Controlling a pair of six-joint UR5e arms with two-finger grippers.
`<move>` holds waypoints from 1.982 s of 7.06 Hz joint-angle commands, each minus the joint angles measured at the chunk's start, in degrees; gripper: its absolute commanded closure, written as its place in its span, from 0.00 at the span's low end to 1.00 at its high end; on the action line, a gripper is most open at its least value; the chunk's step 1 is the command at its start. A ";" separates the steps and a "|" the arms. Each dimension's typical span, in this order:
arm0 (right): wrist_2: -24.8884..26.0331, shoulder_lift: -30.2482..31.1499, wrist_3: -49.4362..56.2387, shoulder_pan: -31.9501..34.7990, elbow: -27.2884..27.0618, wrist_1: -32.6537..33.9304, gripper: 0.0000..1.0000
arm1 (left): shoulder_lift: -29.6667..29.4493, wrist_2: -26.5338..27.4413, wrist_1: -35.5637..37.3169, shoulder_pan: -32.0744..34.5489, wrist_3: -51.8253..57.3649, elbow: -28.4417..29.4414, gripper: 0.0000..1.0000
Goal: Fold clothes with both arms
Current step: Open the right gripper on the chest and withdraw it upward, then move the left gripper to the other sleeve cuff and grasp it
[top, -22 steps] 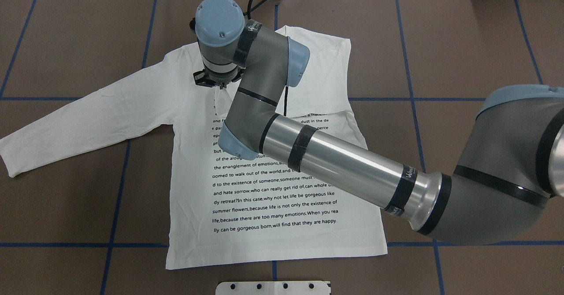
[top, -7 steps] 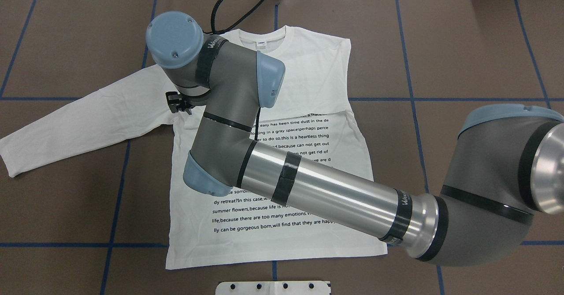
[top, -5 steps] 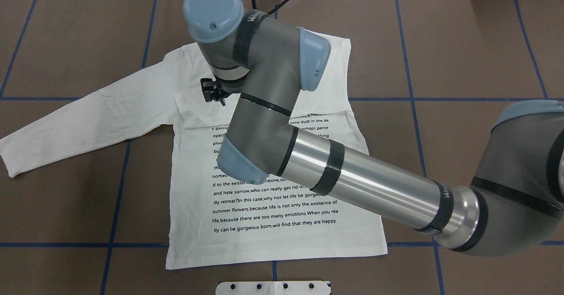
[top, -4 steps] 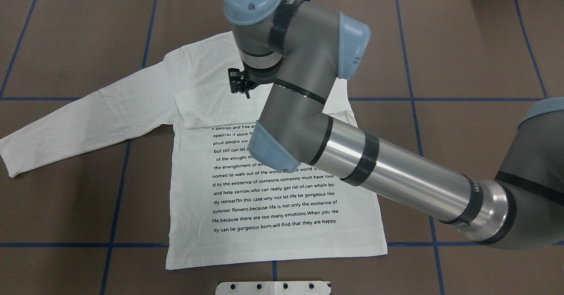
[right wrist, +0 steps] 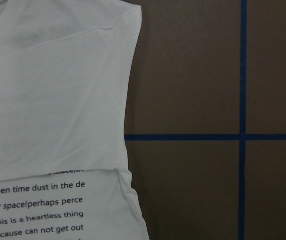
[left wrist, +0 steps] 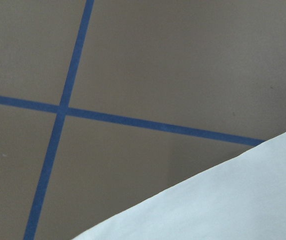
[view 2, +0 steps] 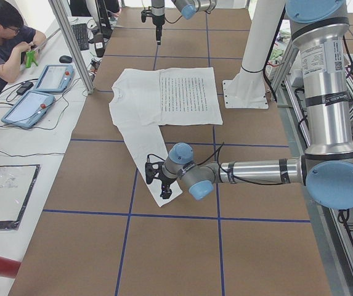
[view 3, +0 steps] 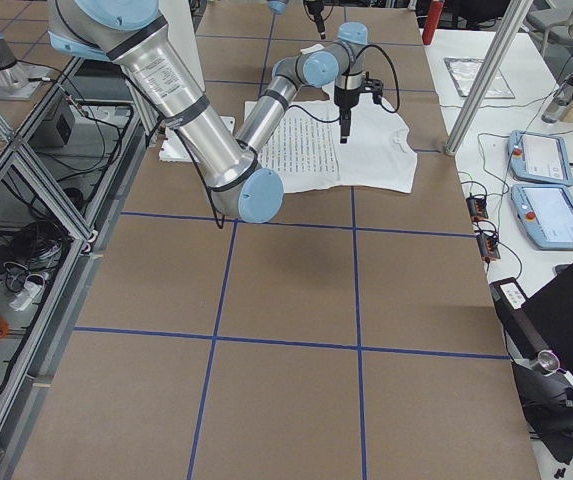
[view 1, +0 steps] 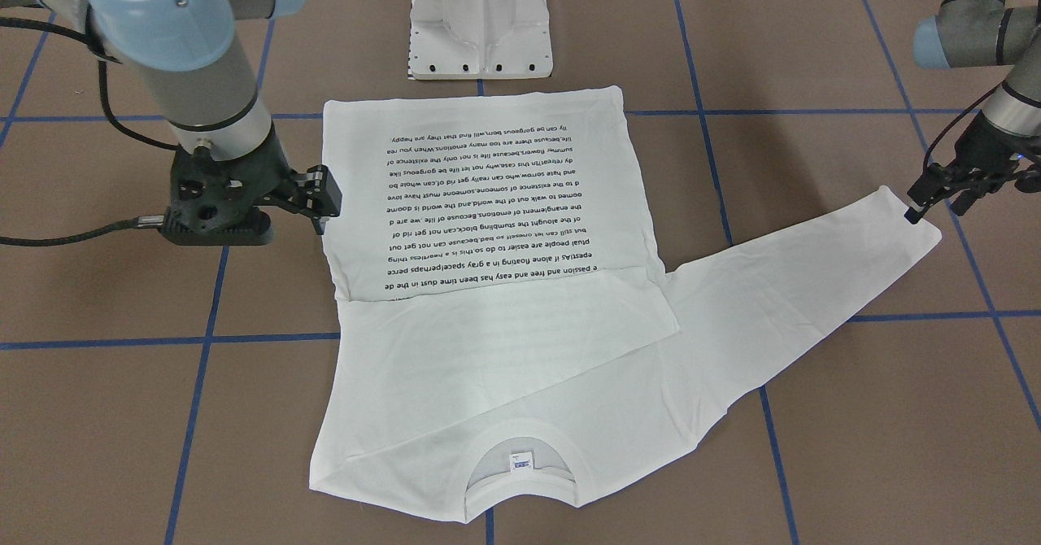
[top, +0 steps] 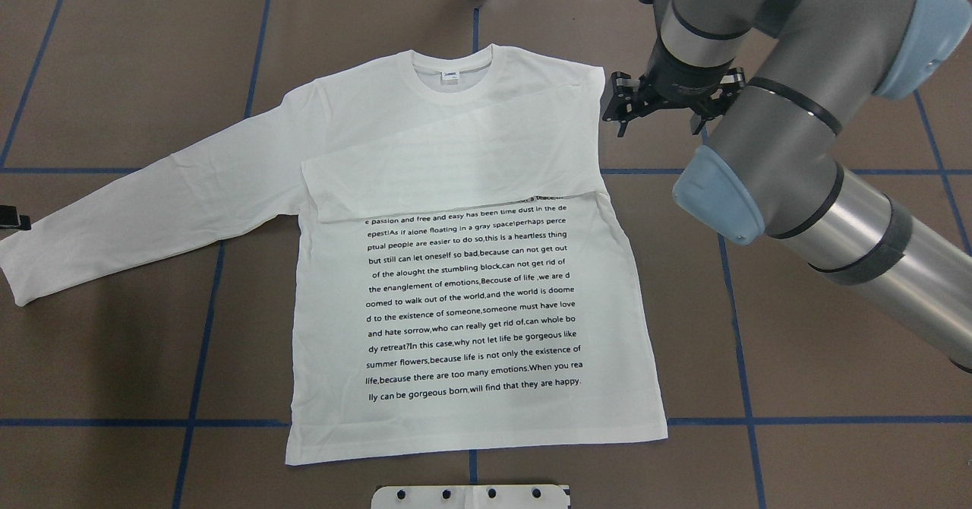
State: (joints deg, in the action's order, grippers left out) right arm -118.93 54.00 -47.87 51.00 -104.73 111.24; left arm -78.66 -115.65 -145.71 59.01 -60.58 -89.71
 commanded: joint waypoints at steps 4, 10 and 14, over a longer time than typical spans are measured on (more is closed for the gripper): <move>-0.78 7.08 2.16 1.73 -2.15 -4.62 0.00 | 2.45 2.27 0.16 -5.66 4.38 1.74 0.03; -0.86 6.38 2.07 1.64 -2.15 -4.71 0.00 | 1.50 2.18 0.33 -5.84 5.82 3.40 0.04; -0.86 6.21 1.99 1.55 -2.32 -4.71 0.00 | 0.43 1.49 0.07 -5.66 9.13 5.60 0.07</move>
State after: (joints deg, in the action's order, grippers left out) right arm -119.80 60.29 -45.85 52.56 -107.01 106.52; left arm -78.56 -113.65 -145.60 53.21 -53.66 -84.25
